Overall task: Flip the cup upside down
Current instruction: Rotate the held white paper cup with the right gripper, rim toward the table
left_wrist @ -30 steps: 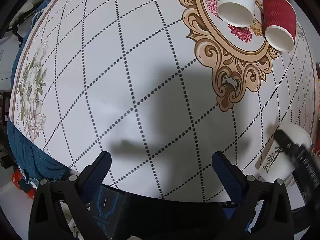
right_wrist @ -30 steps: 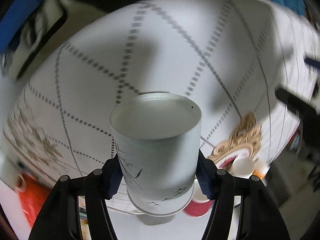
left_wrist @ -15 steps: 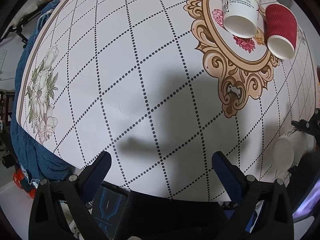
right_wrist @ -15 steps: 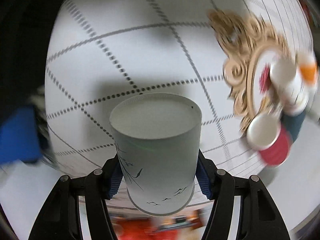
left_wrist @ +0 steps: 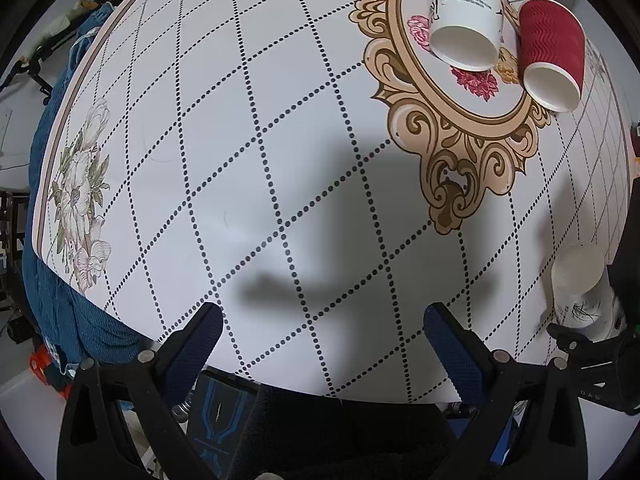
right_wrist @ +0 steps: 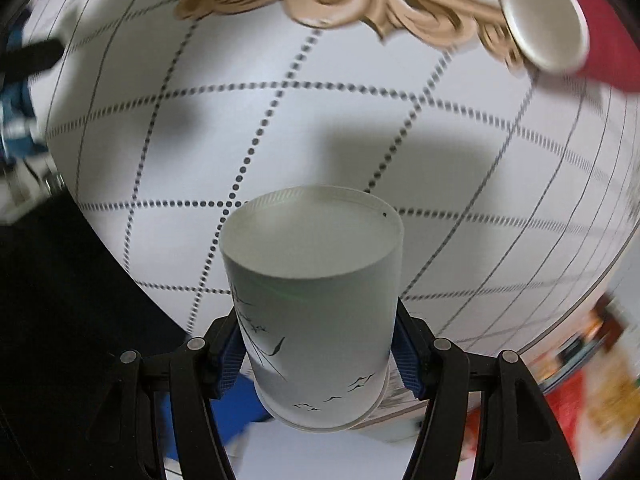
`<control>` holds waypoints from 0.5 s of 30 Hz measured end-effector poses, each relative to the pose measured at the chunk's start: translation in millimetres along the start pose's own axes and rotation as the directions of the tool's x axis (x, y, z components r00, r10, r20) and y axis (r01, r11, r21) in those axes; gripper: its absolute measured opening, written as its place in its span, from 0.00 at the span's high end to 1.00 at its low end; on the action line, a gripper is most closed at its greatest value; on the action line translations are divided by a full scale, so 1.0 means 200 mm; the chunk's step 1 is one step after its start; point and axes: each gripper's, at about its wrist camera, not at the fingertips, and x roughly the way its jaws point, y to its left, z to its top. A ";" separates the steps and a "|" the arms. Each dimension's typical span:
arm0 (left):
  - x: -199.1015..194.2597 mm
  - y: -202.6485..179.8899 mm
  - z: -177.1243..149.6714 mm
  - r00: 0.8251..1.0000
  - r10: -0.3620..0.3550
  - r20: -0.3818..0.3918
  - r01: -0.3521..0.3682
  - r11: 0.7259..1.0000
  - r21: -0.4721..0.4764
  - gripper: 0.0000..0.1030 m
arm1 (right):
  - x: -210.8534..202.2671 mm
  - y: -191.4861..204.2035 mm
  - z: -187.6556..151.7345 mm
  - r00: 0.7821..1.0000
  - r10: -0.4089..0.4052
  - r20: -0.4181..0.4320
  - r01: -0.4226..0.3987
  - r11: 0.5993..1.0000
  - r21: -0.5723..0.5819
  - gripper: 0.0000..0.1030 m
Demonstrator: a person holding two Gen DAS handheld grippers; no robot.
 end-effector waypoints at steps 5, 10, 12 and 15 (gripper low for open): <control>-0.01 -0.07 0.00 1.000 0.004 0.002 -0.004 1.000 0.011 0.00 | -0.02 -0.19 0.03 0.994 0.113 -0.005 -0.111 0.984 0.141 0.37; -0.01 -0.13 0.00 1.000 0.007 0.002 -0.007 1.000 0.022 0.00 | -0.04 -0.38 0.09 0.979 0.203 -0.002 -0.196 0.948 0.250 0.37; -0.01 -0.17 -0.01 1.000 0.007 0.001 -0.007 1.000 0.026 0.00 | -0.05 -0.48 0.10 0.971 0.238 -0.002 -0.227 0.929 0.294 0.37; -0.01 -0.22 0.00 1.000 0.008 0.000 -0.008 1.000 0.029 0.00 | -0.02 -0.56 0.05 0.960 0.281 0.000 -0.264 0.901 0.345 0.36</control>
